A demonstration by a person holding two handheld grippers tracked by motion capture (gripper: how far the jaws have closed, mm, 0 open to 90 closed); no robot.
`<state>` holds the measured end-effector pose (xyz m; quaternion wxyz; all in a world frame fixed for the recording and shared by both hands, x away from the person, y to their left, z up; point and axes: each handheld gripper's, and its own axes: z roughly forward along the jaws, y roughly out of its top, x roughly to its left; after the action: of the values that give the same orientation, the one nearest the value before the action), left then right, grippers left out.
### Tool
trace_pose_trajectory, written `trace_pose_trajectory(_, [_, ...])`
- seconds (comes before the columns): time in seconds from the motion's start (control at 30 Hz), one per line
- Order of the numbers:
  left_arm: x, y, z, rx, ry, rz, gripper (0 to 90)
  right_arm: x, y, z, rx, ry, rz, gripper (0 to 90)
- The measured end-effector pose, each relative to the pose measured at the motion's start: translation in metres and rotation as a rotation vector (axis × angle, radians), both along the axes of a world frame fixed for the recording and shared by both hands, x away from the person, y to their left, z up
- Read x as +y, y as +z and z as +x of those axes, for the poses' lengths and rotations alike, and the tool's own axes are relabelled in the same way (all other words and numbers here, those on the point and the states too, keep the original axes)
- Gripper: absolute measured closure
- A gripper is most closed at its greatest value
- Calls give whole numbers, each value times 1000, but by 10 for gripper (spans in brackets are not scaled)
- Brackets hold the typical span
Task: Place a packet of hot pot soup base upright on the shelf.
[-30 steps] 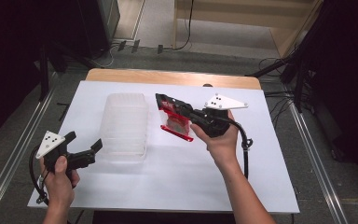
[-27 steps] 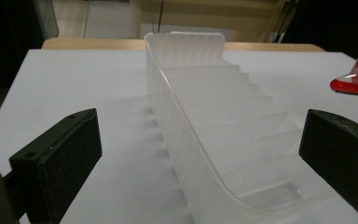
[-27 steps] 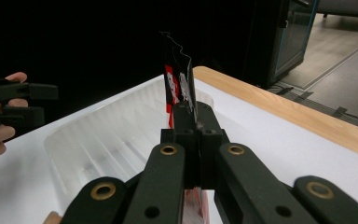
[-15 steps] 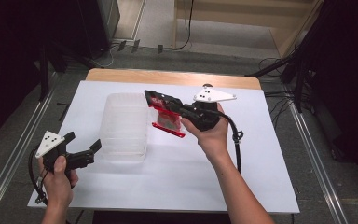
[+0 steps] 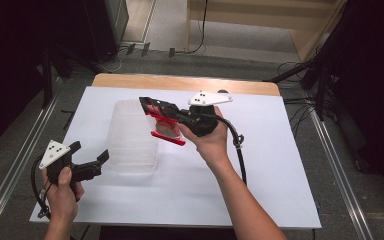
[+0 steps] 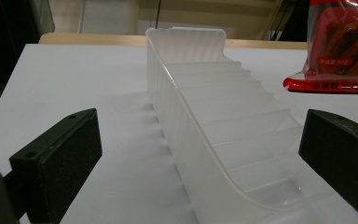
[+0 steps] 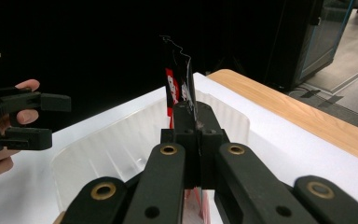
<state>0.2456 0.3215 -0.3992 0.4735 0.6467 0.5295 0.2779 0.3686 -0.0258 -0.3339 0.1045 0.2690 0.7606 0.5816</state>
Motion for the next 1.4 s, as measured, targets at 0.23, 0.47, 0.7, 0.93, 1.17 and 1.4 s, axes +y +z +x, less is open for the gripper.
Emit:
trace_pose_trajectory(0.23, [4,-3,2,11,11,-13,0,19,1,5,-3,29,-18,900])
trace_pose_trajectory(0.47, [7,-2,1,6,6,-18,0,36,0,11,1,52,-17,900])
trace_pose_trajectory(0.7, [10,-1,0,3,8,-30,0,59,-4,21,9,80,-22,900])
trace_pose_trajectory(0.93, [12,0,0,2,11,-33,0,70,-5,37,4,79,-23,900])
trace_pose_trajectory(1.17, [13,0,0,1,10,-39,0,80,-11,49,9,123,-27,900])
trace_pose_trajectory(1.4, [11,-1,0,4,6,-43,0,91,-24,57,-5,134,1,900])
